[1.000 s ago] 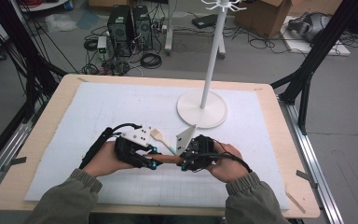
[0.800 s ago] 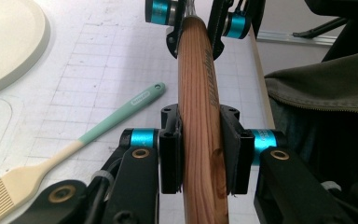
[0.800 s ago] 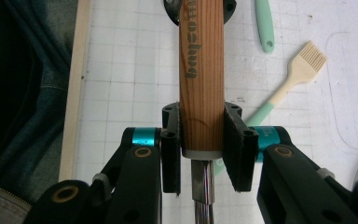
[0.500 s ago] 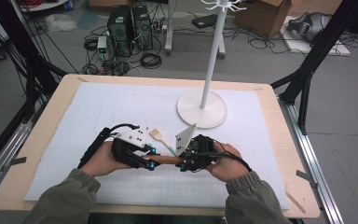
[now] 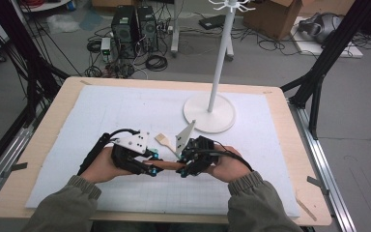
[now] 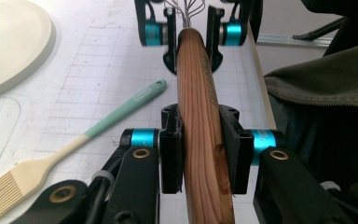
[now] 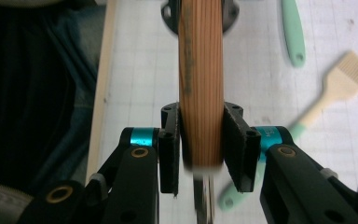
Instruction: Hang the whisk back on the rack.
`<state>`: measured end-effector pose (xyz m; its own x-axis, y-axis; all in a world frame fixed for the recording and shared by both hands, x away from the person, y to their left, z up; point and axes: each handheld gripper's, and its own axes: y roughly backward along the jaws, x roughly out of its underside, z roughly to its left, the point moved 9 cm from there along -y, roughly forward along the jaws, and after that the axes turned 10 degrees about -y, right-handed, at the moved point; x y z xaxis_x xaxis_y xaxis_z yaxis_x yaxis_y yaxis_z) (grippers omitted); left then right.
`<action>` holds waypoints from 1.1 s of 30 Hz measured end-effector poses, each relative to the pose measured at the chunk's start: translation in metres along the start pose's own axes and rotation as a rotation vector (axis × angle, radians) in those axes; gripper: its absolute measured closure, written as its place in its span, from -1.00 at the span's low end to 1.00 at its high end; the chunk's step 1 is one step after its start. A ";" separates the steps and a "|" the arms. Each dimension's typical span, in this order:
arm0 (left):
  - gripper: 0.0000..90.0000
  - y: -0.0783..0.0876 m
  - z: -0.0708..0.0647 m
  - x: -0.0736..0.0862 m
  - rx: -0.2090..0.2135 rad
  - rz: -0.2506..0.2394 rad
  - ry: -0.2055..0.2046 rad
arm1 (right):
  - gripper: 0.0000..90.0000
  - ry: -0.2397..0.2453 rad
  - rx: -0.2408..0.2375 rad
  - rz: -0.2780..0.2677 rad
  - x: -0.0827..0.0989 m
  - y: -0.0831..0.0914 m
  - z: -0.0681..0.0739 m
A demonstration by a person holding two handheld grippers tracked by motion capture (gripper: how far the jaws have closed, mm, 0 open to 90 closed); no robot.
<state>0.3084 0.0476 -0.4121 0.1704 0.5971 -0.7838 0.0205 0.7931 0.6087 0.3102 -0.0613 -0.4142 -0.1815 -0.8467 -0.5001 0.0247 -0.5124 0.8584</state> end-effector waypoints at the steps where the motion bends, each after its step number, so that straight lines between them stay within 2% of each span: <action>1: 0.60 0.000 0.000 0.000 0.000 0.000 -0.001 | 0.54 0.003 -0.003 -0.002 -0.003 -0.001 0.000; 4: 0.60 0.002 0.000 0.001 -0.008 -0.001 0.000 | 0.54 0.010 -0.005 0.020 -0.007 -0.003 0.001; 7: 0.60 0.003 0.000 -0.001 -0.011 -0.013 -0.007 | 0.48 -0.003 -0.035 -0.007 -0.014 -0.002 0.001; 11: 0.60 0.002 0.000 0.000 -0.015 -0.003 -0.005 | 0.54 0.004 -0.047 0.004 -0.018 -0.004 0.002; 15: 0.59 0.001 0.000 0.000 -0.029 0.002 0.007 | 0.57 0.007 -0.021 0.022 -0.017 -0.005 0.002; 19: 0.58 0.002 0.003 0.000 -0.026 -0.002 0.026 | 0.58 0.028 0.048 0.026 -0.017 -0.006 0.001; 23: 0.57 0.004 0.004 0.000 -0.035 -0.008 0.034 | 0.58 0.036 0.085 0.025 -0.018 -0.004 0.001; 28: 0.59 0.006 0.004 -0.001 -0.037 -0.014 0.032 | 0.57 0.028 0.084 0.011 -0.018 -0.004 0.000; 32: 0.61 0.009 0.002 -0.006 -0.032 -0.051 0.007 | 0.57 0.029 0.051 0.004 -0.019 -0.004 0.003; 33: 0.62 0.010 0.001 -0.006 -0.032 -0.047 0.001 | 0.57 0.027 0.044 0.007 -0.019 -0.005 0.005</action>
<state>0.3084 0.0516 -0.4016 0.1687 0.5590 -0.8119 -0.0035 0.8240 0.5666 0.3091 -0.0419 -0.4081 -0.1547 -0.8542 -0.4965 -0.0179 -0.5000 0.8658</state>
